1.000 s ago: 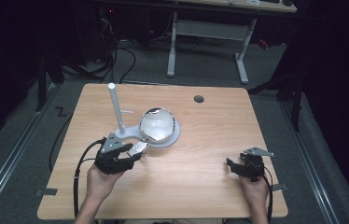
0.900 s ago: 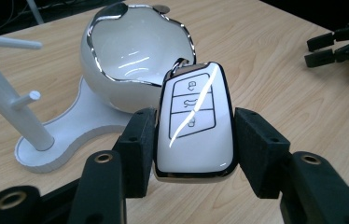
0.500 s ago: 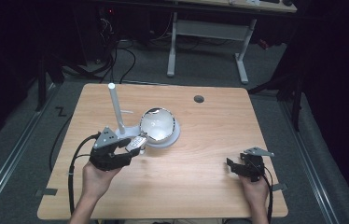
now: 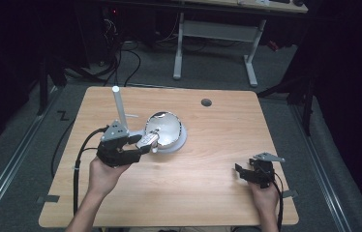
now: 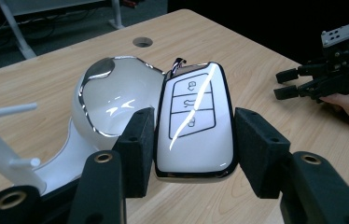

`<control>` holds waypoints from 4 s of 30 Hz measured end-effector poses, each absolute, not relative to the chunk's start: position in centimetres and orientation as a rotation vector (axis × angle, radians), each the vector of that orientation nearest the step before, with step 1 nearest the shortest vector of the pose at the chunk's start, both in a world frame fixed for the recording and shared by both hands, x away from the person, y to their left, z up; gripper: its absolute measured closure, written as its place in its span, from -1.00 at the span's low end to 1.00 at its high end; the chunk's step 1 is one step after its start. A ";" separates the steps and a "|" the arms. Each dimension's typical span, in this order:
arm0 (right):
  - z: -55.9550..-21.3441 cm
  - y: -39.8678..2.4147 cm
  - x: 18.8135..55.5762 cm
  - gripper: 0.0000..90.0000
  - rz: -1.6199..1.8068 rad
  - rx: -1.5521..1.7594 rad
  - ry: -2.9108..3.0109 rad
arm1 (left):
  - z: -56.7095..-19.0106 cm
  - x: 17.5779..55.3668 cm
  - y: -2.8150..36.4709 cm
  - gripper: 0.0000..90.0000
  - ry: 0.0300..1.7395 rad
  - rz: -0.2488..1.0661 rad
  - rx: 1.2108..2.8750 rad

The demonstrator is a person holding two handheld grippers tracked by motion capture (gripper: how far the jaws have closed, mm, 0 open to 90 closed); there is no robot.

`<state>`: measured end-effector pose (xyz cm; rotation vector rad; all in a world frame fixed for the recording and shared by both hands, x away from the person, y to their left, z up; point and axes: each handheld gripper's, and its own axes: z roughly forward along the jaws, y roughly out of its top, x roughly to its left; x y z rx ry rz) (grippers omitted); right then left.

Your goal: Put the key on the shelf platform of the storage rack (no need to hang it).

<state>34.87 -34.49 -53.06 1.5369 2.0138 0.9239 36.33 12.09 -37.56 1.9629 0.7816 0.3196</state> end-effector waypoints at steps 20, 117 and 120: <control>-53.0 -34.6 34.9 -0.30 0.930 1.541 2.014 | -36.5 39.3 9.4 0.12 0.750 0.369 2.011; -53.0 -34.6 34.8 -0.31 0.931 1.542 2.014 | -45.5 45.4 5.2 -0.11 0.928 0.409 2.121; -53.0 -34.6 34.8 -0.30 0.929 1.541 2.014 | -45.2 45.3 5.4 -0.16 0.927 0.404 2.109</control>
